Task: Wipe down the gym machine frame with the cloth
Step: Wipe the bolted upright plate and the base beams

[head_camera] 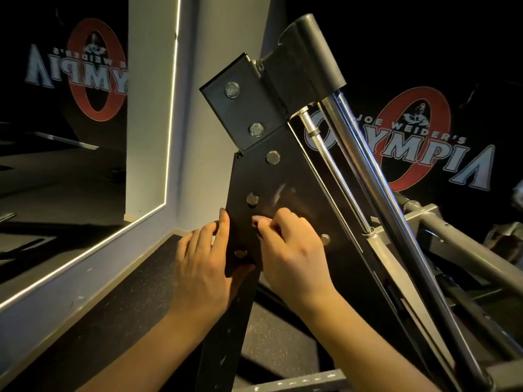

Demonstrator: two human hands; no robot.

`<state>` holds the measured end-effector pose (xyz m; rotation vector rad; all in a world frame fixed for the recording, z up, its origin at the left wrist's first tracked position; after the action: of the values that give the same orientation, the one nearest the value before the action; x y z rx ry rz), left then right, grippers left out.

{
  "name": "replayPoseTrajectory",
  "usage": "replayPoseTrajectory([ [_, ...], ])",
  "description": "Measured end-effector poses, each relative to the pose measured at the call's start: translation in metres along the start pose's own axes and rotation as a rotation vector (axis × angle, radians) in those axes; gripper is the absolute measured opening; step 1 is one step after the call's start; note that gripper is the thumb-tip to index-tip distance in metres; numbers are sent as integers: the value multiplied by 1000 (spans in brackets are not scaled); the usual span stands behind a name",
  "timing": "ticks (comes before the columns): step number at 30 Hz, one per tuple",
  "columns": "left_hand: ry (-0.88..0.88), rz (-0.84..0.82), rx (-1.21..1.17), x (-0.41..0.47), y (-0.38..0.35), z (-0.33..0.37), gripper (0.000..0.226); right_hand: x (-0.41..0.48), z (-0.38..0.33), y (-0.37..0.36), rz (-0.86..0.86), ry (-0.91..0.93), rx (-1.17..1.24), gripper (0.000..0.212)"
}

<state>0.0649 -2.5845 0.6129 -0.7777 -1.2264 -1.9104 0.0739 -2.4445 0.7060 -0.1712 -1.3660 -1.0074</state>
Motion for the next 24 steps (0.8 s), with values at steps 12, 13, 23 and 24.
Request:
replayPoseTrajectory([
  [12,12,18,-15,0,-2,1,100,16,19,12,137,14,-16,13],
  [13,6,21,-16,0,-1,2,98,5,10,3,40,94,-1,14],
  [23,-1,18,-30,0,-2,0,96,28,16,8,176,-49,23,15],
  [24,-7,26,-32,-1,-1,1,93,14,6,-4,84,1,53,17],
])
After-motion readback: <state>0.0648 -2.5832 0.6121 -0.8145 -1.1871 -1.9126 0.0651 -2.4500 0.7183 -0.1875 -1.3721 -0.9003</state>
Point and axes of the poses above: each hand's wrist, its own x-axis towards the middle knuckle, its own y-axis out of the back of the hand, z = x × y, the point moved 5 cm from there along x, towards the middle knuckle, and after that the axes turned 4 degrees about y, right-handed, at the moved point
